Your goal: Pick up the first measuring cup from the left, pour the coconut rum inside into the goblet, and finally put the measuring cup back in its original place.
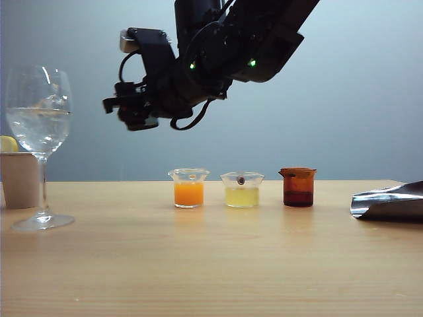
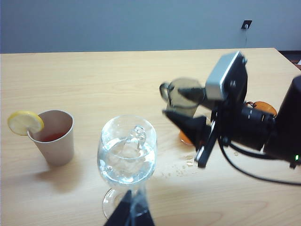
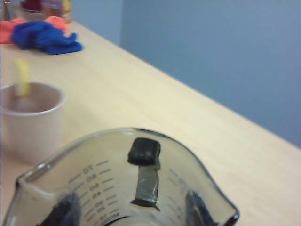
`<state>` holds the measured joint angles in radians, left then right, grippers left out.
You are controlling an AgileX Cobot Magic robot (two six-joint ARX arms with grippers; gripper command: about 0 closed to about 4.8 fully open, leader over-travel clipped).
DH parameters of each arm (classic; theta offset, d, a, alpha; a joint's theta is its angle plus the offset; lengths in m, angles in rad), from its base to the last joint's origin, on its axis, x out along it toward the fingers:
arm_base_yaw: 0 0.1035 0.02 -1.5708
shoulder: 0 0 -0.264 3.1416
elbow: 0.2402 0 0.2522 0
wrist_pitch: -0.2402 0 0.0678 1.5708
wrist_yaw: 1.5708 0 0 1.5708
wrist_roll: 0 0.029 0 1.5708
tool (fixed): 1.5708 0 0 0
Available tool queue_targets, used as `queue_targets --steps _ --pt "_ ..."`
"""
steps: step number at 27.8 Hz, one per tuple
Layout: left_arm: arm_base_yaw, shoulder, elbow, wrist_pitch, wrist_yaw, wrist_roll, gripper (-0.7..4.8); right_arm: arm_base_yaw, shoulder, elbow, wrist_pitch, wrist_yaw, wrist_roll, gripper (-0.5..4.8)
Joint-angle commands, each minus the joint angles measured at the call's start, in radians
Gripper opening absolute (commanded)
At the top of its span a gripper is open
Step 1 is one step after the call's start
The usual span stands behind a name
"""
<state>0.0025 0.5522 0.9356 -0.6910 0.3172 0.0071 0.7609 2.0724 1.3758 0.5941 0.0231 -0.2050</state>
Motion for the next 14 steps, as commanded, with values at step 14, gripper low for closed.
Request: queue_targets --steps 14 --pt "0.000 0.010 0.005 0.021 0.000 0.001 -0.05 0.046 0.129 -0.069 0.184 0.005 0.134 -0.01"
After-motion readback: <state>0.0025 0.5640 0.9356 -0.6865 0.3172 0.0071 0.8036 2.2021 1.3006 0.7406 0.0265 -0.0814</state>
